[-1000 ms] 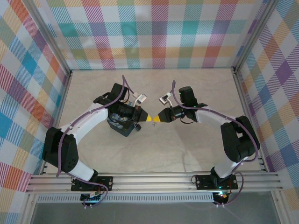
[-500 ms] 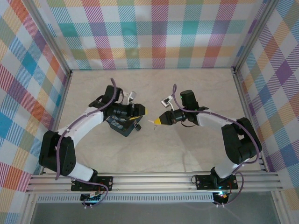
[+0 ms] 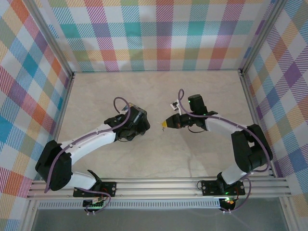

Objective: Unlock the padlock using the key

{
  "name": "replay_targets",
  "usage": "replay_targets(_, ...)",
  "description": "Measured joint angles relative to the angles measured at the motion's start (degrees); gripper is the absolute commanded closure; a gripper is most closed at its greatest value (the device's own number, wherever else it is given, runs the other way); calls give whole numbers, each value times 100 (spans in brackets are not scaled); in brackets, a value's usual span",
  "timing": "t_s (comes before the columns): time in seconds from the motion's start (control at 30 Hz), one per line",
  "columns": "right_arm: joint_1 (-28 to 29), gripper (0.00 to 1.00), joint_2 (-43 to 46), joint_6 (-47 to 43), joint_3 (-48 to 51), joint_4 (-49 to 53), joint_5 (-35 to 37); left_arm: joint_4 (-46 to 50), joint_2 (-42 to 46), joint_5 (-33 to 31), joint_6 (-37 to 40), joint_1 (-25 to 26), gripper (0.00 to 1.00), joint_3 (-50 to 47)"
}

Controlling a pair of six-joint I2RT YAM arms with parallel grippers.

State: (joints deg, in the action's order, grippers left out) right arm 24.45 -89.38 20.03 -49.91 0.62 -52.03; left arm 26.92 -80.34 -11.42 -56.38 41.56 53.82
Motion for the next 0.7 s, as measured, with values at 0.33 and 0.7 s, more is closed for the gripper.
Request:
replay_targets(0.33, -343, 100, 31, 105, 127, 249, 730, 457, -1071, -1478, -1084, 546, 24, 741)
replay_targets(0.7, -881, 100, -199, 374, 151, 378, 994, 1528, -1965, -1969, -2081, 1283, 24, 1676)
